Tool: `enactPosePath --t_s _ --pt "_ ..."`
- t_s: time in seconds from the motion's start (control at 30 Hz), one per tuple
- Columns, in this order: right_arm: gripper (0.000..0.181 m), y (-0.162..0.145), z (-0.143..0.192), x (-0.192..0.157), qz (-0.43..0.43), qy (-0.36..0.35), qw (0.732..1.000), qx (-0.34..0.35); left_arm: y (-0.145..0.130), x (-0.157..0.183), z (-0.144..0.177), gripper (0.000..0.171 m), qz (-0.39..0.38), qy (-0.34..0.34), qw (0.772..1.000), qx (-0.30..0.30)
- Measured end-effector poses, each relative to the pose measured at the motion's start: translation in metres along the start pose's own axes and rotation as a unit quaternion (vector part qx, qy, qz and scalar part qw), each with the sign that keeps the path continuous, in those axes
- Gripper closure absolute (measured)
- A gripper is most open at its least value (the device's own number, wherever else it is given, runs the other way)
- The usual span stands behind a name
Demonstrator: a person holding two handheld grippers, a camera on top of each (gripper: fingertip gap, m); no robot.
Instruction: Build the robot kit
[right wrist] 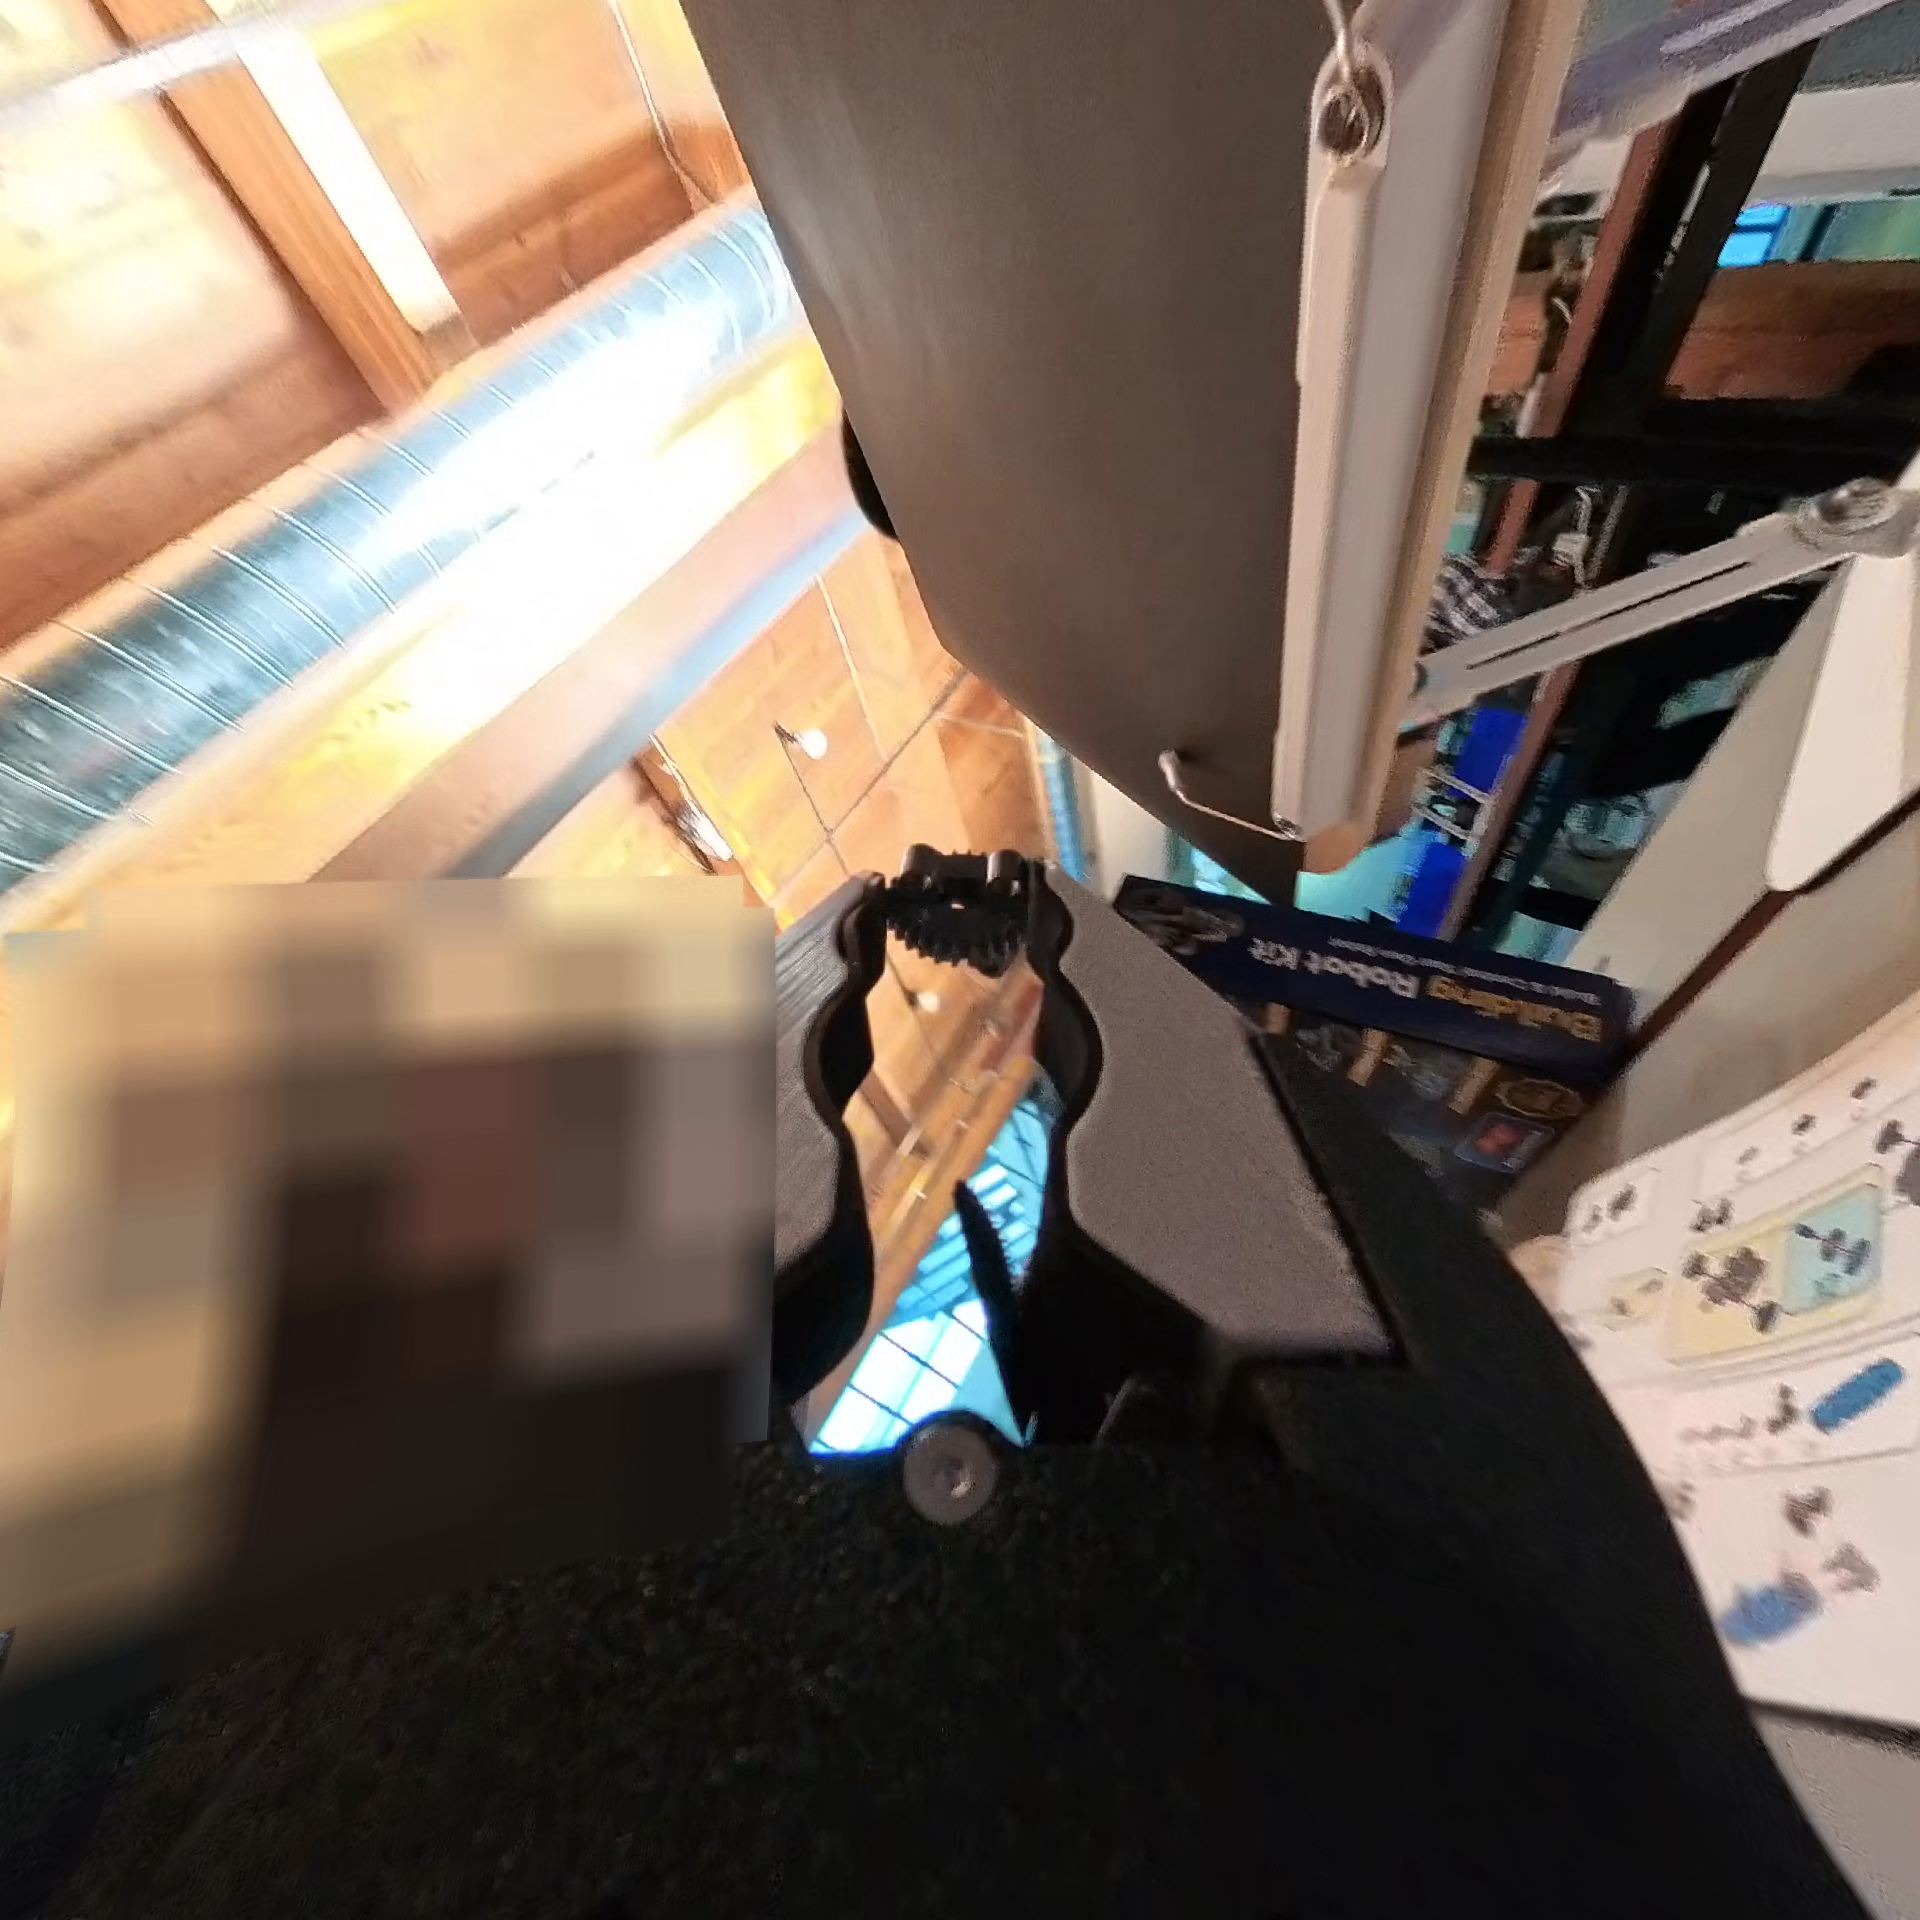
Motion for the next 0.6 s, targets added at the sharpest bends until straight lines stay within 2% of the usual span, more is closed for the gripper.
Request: enactPosePath --t_s 0.03,0.6 --pt "0.153 0.0027 0.0007 -0.0011 -0.013 0.009 1.000 0.010 -0.0001 -0.0003 -0.0001 0.138 0.001 0.000 1.000 0.000" --pt "0.155 0.0038 0.0022 0.0011 -0.021 0.021 1.000 0.007 -0.0021 -0.0022 -0.0016 0.138 0.005 0.001 1.000 -0.005"
Point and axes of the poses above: each gripper's, where its closed fingertips meet, z back along the fingers, y out of its top, x = y × z across the jaws, the point moved 5 cm from there along z, back along the fingers, and after that the axes turned 2 degrees about -y, right-handed, at the moved point
